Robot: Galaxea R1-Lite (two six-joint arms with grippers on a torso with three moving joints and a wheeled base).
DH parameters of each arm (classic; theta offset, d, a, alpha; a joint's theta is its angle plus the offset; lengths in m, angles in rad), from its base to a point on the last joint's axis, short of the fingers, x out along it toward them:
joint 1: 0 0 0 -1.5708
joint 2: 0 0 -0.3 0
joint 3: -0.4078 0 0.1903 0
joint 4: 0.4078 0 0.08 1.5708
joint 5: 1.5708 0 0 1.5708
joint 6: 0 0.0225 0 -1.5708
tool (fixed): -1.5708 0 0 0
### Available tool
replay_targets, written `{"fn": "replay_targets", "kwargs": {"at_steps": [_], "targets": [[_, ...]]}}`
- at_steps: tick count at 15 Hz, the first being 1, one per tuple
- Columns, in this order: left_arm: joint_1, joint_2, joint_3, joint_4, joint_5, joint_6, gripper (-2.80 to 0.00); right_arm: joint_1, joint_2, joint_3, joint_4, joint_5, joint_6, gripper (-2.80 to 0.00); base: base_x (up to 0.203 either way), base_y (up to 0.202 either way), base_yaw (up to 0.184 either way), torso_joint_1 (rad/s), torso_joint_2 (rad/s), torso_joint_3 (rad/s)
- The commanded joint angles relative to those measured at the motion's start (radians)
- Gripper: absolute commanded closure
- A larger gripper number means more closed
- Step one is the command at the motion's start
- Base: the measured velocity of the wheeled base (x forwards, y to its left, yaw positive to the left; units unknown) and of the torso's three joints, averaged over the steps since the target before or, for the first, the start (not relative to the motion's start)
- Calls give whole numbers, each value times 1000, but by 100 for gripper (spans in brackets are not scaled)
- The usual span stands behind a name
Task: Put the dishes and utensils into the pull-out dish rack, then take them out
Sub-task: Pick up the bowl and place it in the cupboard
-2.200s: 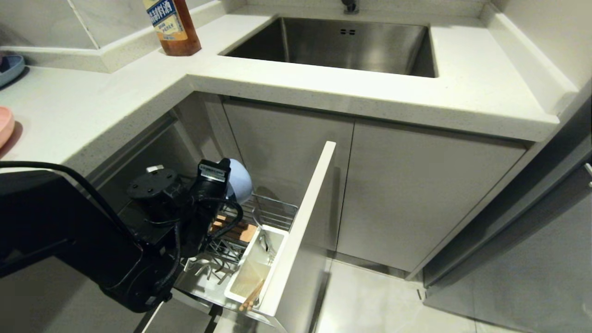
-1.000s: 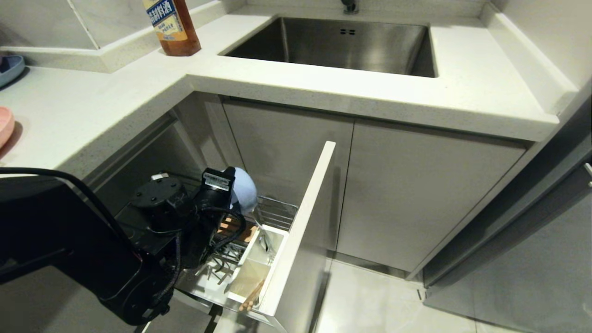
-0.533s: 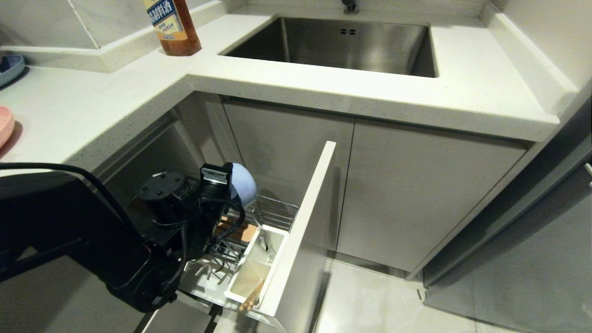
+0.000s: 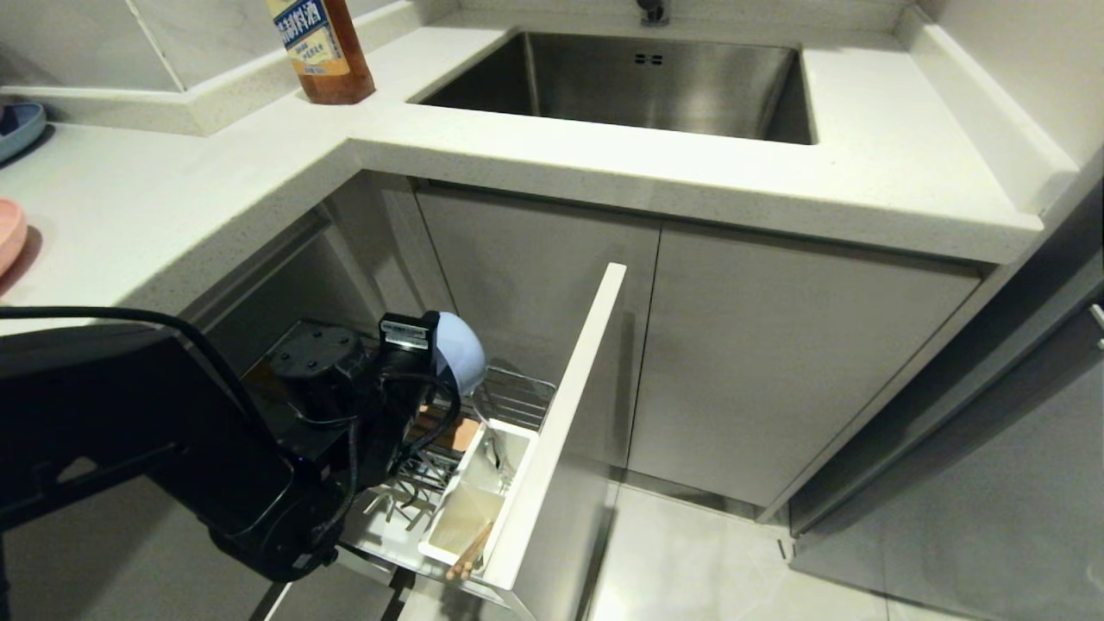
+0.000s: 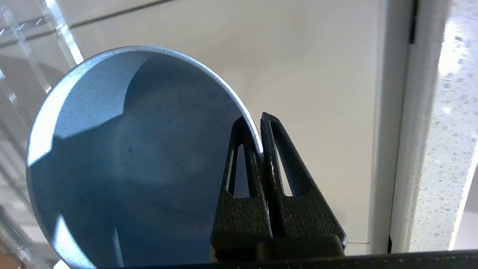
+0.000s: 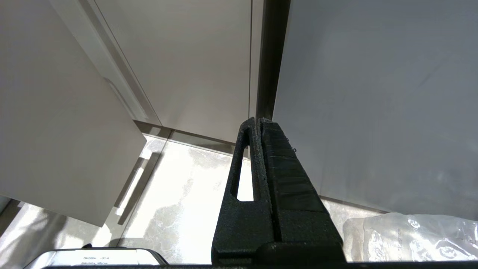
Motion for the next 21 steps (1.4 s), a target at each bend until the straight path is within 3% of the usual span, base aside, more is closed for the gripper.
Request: {"fn": "replay_targets", "kwargs": {"at_steps": [1,21], "targets": [[0,10,9,-9,2,-21,0,0,0,2,0,0,1,0,0,0,0,0,0,0],[21,59,36,-9,2,-65,0,1,0,2,0,0,0,0,0,0,0,0,0,0]]}}
